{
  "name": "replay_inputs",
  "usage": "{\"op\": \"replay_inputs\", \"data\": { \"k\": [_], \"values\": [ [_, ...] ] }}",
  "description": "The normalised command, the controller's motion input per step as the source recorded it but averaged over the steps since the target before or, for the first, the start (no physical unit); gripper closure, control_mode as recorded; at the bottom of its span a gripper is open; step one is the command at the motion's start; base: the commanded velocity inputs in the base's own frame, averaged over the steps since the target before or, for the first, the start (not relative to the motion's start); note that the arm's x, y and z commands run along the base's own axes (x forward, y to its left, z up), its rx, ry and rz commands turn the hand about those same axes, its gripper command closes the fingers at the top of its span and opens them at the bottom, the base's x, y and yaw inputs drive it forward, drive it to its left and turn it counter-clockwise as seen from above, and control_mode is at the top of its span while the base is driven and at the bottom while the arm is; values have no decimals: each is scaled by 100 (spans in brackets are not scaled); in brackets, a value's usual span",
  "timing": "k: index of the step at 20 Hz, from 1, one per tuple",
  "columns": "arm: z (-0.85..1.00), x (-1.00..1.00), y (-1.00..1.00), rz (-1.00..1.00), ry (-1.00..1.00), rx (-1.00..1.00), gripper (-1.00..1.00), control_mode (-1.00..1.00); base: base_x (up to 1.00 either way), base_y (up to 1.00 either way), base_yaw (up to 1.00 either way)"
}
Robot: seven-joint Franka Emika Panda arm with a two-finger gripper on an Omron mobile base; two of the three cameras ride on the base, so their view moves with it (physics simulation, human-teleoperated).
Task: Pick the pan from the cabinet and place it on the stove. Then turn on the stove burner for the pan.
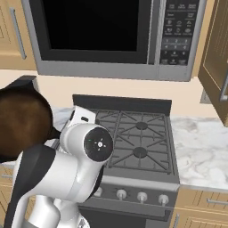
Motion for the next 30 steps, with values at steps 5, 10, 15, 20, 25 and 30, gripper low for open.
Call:
{"op": "replay_inputs", "data": {
  "k": [5,10,15,20,25,30],
  "values": [
    [0,0,0,0,0,0,100,100,31,7,0],
    [0,0,0,0,0,0,100,100,37,1,0],
    [0,2,-2,0,0,0,100,-100,22,0,0],
    [1,2,-24,0,1,2,100,-100,0,0,0],
    [5,6,-27,-1,7,2,100,-100,0,0,0],
    [4,3,-36,-2,11,3,100,-100,0,0,0]
  ]
}}
